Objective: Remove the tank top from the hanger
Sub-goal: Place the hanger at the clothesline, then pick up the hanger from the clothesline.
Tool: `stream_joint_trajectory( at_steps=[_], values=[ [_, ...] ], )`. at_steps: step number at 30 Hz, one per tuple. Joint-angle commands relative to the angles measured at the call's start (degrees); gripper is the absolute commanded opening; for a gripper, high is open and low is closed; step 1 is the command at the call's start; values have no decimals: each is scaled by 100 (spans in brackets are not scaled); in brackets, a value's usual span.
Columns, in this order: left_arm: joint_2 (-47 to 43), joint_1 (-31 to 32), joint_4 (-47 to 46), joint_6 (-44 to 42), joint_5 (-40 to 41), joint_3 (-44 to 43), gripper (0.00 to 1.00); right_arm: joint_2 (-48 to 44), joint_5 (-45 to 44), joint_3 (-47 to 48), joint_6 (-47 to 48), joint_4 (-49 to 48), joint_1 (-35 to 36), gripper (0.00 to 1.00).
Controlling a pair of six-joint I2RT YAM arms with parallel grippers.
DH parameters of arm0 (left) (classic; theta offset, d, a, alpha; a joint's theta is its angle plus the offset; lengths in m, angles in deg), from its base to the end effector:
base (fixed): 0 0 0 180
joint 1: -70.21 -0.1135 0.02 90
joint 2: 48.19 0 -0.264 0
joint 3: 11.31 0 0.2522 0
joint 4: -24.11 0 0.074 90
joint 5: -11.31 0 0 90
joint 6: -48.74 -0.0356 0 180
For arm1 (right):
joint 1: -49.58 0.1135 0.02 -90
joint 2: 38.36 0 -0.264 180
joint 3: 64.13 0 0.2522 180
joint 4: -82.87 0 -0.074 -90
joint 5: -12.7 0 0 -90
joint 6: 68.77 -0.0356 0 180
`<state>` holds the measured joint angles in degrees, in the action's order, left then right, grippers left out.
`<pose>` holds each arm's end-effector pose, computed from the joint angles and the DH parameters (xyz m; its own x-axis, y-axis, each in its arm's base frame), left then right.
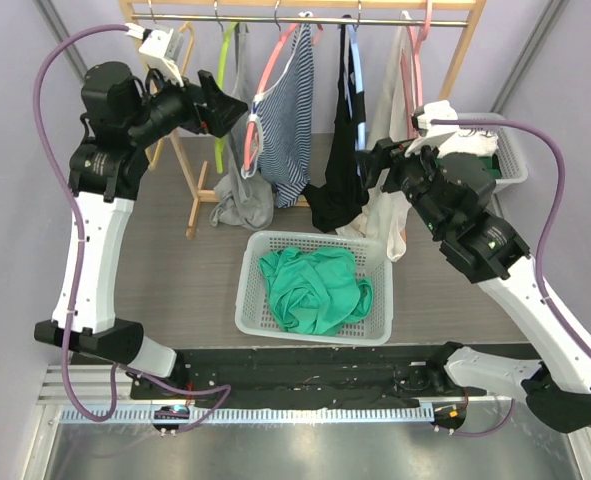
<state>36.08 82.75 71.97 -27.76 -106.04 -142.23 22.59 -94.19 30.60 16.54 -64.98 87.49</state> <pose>0.2623 -0.0751 0.5573 -0.1697 -0.1747 -0.9699 0.6187 0.7472 -0.2428 0.1716 0.1205 0.4876 -0.0070 0.0937 -0.9956 -0.3594 0.9288 0.0900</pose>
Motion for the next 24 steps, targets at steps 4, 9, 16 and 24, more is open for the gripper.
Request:
stream_joint_trajectory(
  at_steps=[4, 9, 16, 24],
  values=[
    [46, 223, 114, -637, 669, -421, 86, 137, 562, 701, -286, -353, -1144, 73],
    [72, 319, 193, -1059, 1021, -421, 81, 277, 932, 727, -489, -512, -1339, 72],
    [133, 460, 202, -1262, 1223, -132, 77, 295, 1398, 806, -665, -705, -1348, 71],
    [195, 531, 175, -1323, 1312, 18, 39, 111, 2040, 912, -972, -968, -1348, 72]
  ],
)
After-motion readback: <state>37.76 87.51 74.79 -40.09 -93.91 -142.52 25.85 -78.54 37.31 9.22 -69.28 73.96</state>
